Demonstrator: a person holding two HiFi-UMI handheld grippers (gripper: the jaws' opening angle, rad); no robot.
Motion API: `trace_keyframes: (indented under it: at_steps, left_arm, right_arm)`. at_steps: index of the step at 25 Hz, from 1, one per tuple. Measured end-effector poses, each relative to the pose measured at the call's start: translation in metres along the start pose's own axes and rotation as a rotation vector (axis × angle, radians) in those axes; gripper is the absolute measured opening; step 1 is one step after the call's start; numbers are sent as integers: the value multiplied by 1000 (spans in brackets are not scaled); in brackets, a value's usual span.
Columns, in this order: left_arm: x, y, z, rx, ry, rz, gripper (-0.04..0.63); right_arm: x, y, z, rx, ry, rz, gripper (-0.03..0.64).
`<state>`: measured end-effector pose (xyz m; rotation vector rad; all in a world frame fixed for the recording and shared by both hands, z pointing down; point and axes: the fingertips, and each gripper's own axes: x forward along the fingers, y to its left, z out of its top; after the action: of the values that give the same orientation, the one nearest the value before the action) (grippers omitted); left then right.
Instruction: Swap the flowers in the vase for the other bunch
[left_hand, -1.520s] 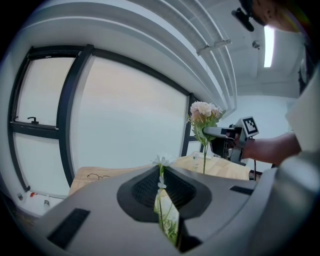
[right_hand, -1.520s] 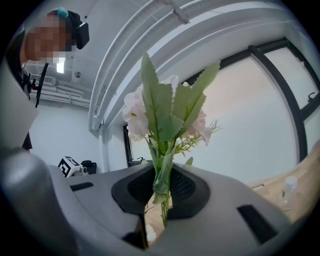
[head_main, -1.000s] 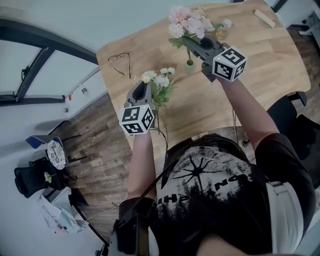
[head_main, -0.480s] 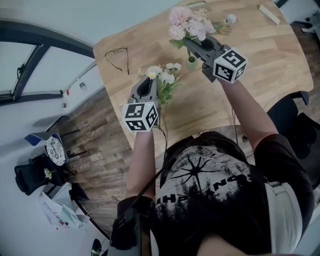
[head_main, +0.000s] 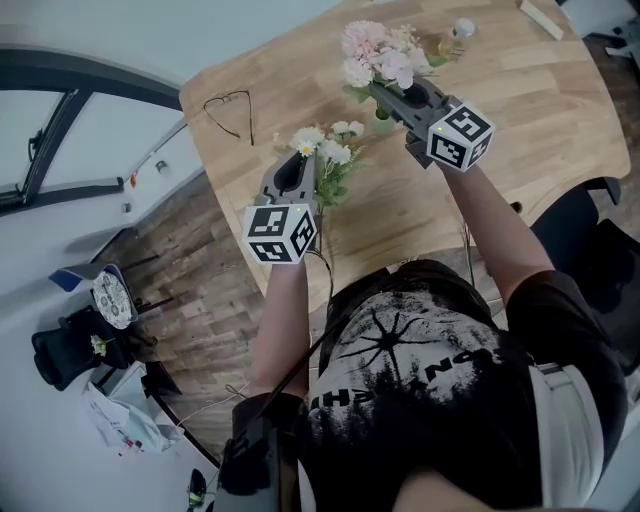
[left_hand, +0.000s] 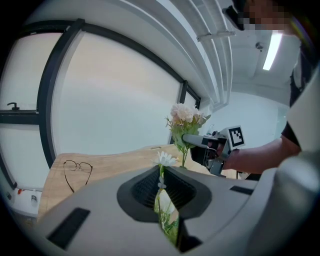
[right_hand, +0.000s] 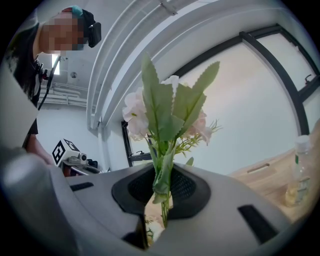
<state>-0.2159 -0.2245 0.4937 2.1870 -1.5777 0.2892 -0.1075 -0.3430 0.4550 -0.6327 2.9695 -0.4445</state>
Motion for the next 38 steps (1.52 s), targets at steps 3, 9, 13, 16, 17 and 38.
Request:
trace_keyframes:
  at_steps: [3,9,13,16,17,38]
  left_arm:
    - [-1,-2,-9,2,6,-1,34]
    - [-2,-4,-32,0,20,-1,34]
    - [0,-3,-33,-3,22,-3,34]
    - [1,-3,-34,-5,24,-3,34]
    - [1,-3,-34,-7,26,-2,34]
    - [-1,-1,-33,2,35,8,34]
  right_arm:
    - [-7,2,-12,3,-1,-1,46]
    - [-18,5,-40,-2,4,-4,46]
    - [-18,5,-47,-8,16,-1,46]
    - [-18,5,-52,-14,27,0,46]
    - [-18,5,-54,-18,32,0,46]
    - [-19,-4,-67,-8,70,-54,111]
